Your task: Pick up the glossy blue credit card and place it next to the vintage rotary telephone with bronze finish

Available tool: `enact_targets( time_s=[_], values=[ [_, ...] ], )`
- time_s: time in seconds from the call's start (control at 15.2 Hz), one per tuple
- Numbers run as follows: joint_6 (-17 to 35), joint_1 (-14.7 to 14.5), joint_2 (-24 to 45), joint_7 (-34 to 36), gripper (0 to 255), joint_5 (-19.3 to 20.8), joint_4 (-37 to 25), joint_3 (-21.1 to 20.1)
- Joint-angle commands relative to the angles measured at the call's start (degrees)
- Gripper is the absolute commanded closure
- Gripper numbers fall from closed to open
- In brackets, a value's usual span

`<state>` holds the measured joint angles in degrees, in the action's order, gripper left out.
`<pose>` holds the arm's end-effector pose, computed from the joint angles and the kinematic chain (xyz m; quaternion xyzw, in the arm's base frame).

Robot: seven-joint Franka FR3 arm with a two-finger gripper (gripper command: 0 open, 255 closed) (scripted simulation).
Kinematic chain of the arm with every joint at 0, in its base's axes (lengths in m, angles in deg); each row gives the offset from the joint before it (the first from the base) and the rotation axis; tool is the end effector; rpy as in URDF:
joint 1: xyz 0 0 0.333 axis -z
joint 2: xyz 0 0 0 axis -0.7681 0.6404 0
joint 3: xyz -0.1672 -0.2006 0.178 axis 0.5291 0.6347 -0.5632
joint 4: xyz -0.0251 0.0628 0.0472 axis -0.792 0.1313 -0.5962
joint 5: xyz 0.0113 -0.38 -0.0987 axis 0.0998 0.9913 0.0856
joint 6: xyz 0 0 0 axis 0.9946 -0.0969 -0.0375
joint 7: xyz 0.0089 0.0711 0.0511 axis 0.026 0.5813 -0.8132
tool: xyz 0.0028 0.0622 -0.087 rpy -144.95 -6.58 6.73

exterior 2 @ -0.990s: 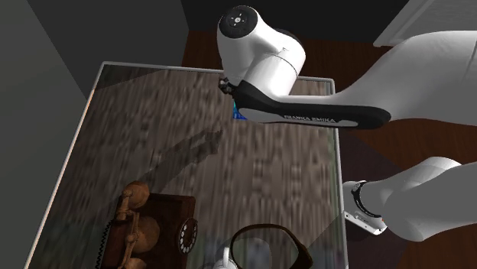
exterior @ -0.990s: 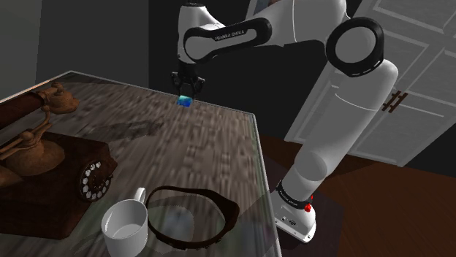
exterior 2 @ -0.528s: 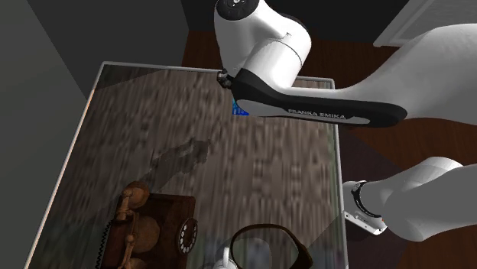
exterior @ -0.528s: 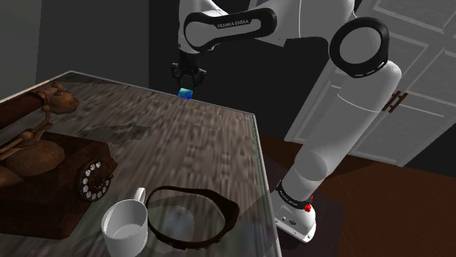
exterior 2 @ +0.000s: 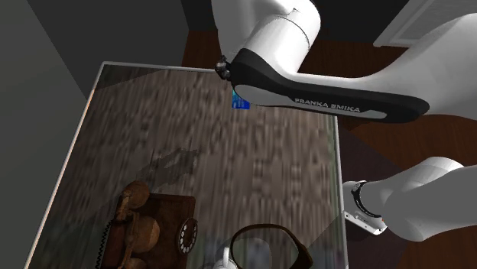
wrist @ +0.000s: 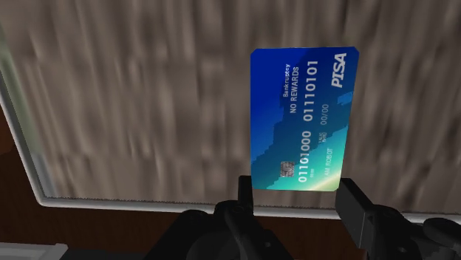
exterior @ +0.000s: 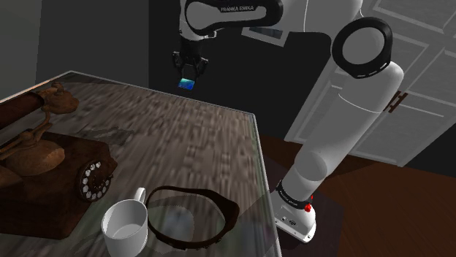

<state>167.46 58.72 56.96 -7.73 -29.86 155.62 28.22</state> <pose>0.5670 0.0808 0.5167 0.8840 -0.4615 0.0580 0.0460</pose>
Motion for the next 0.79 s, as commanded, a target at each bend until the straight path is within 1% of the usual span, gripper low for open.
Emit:
enact_targets(
  time_s=[0.0,0.73],
  values=[
    [-1.3,0.0,-0.1,-0.3,255,-0.1,-1.2,0.0],
    [-9.8,-0.1,0.2,-1.3,255,-0.3,-10.0,-0.1]
  ],
)
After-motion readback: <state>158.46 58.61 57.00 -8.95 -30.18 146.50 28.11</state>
